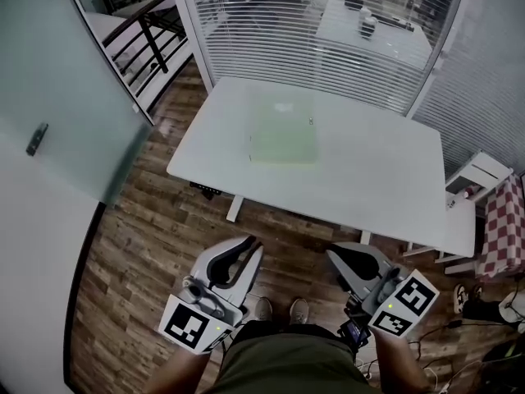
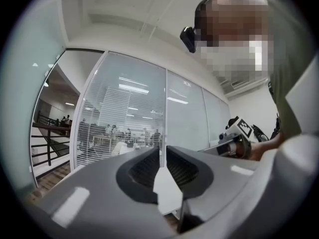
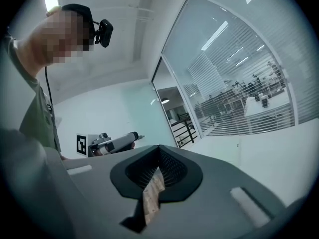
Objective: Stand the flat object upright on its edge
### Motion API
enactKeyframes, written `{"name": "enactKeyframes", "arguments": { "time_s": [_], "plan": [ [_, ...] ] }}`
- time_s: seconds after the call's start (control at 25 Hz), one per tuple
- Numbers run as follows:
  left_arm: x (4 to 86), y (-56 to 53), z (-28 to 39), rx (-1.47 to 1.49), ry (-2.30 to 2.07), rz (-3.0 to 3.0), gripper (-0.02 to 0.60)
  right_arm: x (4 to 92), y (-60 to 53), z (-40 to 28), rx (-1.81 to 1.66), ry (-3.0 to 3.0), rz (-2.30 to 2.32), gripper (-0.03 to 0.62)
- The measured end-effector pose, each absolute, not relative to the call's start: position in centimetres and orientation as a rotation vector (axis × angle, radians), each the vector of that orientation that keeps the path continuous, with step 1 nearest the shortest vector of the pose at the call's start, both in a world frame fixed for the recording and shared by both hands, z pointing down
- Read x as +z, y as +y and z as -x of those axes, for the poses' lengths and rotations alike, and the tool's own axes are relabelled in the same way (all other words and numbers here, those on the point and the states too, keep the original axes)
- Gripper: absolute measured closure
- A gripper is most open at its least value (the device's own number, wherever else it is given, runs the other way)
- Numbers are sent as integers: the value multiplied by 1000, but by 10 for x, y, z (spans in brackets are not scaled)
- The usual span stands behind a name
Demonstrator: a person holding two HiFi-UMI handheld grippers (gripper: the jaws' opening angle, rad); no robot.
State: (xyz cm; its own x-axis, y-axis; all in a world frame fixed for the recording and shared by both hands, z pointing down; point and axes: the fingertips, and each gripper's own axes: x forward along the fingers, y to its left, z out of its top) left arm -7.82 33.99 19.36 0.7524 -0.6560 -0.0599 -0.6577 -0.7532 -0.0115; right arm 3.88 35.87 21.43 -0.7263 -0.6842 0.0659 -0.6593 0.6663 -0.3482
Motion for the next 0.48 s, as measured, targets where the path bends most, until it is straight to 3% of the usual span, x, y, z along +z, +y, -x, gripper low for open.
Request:
{"name": "enactKeyframes", "arguments": {
  "time_s": [0.48],
  "plan": [
    [193,365,40,46,1140,2868,561,214,376,-76,-532,2821,1049,583]
  ]
}}
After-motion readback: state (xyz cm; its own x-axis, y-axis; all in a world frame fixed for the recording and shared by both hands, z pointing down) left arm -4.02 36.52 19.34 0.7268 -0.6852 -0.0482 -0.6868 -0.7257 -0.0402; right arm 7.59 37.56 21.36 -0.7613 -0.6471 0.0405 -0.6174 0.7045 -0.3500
